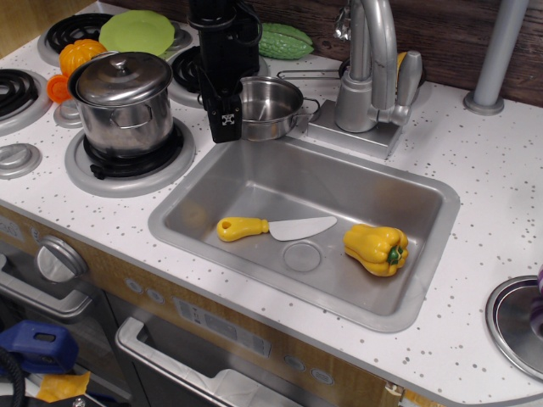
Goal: Put pan in sink
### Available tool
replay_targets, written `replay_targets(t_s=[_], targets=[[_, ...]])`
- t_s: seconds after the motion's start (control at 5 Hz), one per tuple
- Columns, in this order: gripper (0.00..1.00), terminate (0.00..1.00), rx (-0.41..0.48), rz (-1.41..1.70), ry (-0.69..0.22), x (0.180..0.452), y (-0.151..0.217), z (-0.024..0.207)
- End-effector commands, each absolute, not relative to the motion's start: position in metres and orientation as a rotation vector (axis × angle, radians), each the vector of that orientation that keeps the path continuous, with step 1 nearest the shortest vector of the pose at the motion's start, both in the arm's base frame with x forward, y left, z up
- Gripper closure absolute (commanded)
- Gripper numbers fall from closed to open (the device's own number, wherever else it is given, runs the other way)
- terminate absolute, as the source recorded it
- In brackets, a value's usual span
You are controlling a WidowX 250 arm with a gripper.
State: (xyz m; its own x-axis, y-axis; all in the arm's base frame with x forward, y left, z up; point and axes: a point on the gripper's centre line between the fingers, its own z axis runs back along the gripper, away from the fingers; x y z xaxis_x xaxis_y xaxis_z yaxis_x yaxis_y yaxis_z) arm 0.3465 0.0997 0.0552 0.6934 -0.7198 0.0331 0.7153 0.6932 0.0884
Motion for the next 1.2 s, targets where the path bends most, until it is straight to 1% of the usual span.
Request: replay_targets(t_s=[0.0,0.2,0.6,0.8,1.0], targets=[[0.00,0.00,0.070,-0.802,-0.067,0.347,0.100,0.055],[0.00,0.00,0.073,-0.934,-0.077,0.360,0.106,0.064],[0.00,0.00,0.133,-1.045,-0.137,0.391,0.109,0.062],[0.00,0.00,0.124,-1.046,-0.183,0.397,0.107,0.048],[0.00,0.00,0.106,-1.047,-0.220,0.396,0.109,0.036]])
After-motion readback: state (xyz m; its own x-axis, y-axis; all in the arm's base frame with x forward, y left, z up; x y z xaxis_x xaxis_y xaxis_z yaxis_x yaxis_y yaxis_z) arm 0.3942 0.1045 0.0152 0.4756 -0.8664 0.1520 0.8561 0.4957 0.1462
